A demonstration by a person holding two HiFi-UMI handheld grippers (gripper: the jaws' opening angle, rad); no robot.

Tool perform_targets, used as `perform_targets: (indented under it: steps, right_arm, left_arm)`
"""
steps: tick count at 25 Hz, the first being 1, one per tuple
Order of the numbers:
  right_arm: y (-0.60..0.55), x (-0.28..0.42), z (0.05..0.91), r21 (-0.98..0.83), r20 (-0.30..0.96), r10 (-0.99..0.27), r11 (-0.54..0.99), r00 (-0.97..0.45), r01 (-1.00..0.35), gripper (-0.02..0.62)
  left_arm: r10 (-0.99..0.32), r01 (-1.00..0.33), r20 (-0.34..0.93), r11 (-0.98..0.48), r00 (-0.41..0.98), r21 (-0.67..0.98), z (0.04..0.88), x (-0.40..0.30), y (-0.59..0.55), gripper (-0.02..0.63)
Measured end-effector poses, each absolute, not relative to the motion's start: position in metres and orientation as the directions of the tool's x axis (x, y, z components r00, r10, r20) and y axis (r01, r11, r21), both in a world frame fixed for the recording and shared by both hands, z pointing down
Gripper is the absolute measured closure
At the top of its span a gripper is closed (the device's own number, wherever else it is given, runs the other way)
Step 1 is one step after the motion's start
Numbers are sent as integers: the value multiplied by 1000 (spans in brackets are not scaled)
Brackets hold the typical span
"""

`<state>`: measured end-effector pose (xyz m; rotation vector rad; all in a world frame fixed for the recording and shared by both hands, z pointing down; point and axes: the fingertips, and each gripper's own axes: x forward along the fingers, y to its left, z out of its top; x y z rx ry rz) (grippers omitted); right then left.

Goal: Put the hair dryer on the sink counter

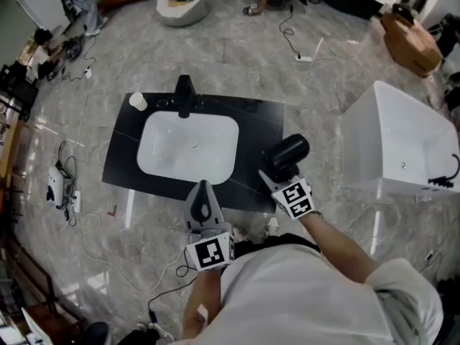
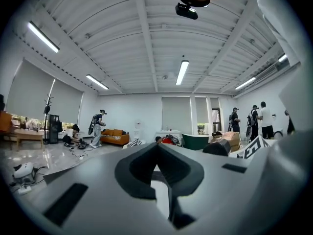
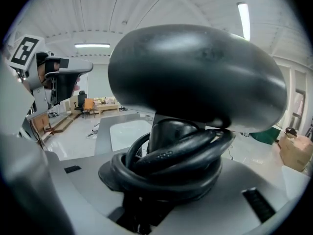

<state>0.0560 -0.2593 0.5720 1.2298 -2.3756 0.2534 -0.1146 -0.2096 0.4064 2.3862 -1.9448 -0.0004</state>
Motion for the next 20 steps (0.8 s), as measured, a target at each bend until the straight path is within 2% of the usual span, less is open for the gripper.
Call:
perform_targets:
  steps: [20]
  right_arm:
    - [-279, 45, 637, -40, 584, -636, 598, -504, -801, 390]
  left_arm:
    - [-988, -992, 80, -127, 129, 26, 416, -132, -204, 603]
